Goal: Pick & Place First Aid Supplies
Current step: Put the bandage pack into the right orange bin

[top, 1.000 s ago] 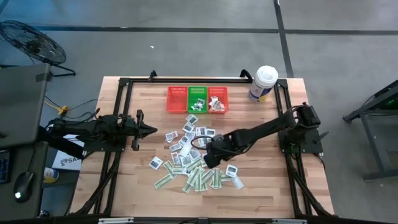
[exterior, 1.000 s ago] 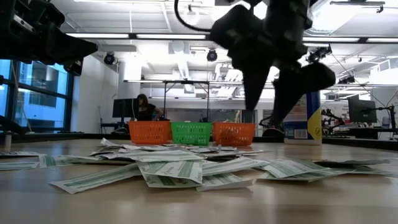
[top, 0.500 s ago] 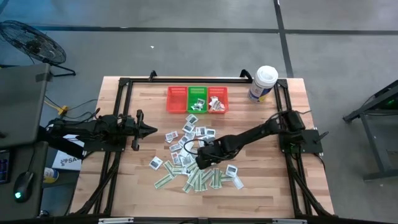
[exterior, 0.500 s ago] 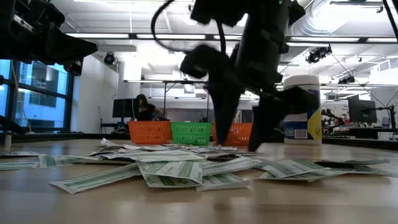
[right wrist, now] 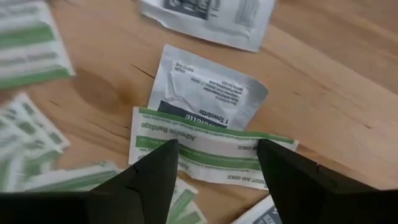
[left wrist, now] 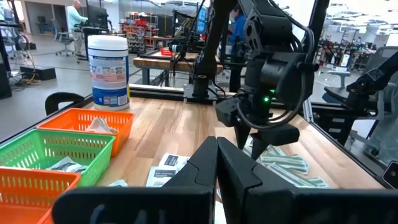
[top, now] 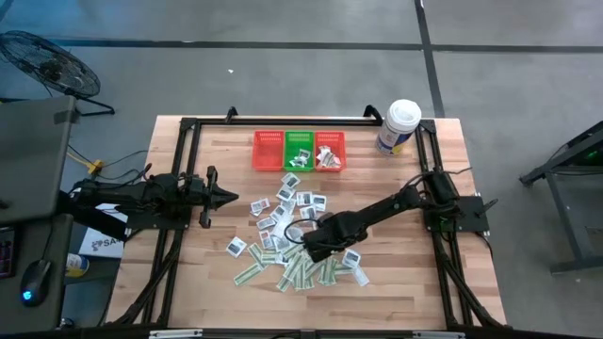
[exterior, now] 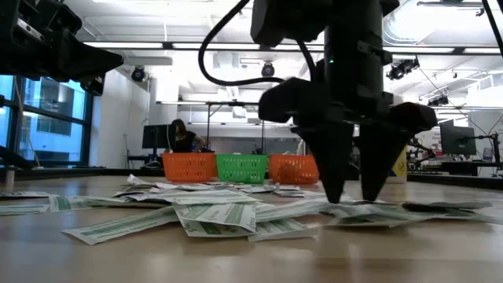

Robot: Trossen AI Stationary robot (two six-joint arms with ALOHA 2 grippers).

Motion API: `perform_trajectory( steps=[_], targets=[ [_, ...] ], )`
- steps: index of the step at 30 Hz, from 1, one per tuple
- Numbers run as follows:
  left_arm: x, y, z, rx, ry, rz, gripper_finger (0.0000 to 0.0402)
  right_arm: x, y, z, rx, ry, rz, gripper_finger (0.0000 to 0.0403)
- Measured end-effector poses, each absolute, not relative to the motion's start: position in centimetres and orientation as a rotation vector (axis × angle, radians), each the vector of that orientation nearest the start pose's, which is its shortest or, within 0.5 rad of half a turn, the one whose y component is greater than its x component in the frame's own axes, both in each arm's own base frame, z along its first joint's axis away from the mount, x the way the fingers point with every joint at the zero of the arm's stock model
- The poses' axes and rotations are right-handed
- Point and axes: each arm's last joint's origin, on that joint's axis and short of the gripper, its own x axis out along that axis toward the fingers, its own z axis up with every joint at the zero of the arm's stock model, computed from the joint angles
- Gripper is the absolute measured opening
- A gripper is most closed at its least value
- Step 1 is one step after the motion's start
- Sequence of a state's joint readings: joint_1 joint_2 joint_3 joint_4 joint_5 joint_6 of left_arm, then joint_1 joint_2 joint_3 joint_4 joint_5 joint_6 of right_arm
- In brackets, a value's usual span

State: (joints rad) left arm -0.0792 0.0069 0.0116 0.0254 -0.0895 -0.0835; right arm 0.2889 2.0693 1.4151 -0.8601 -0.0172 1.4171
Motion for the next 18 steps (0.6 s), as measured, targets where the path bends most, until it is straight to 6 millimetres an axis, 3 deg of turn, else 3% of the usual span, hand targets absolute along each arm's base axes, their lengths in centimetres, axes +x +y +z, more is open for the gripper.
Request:
perform_trajectory(
  steps=[9, 18],
  targets=[
    [9.72, -0.51, 16.94, -0.086, -0.031, 0.009, 0.0001, 36.44, 10.9, 13.65, 0.91, 1.385, -0.841, 0.0212],
    [9.72, -0.51, 16.94, -0.086, -0.03, 0.009, 0.0001, 36.51, 10.96, 13.6, 0.927, 1.384, -0.836, 0.0131]
  ],
)
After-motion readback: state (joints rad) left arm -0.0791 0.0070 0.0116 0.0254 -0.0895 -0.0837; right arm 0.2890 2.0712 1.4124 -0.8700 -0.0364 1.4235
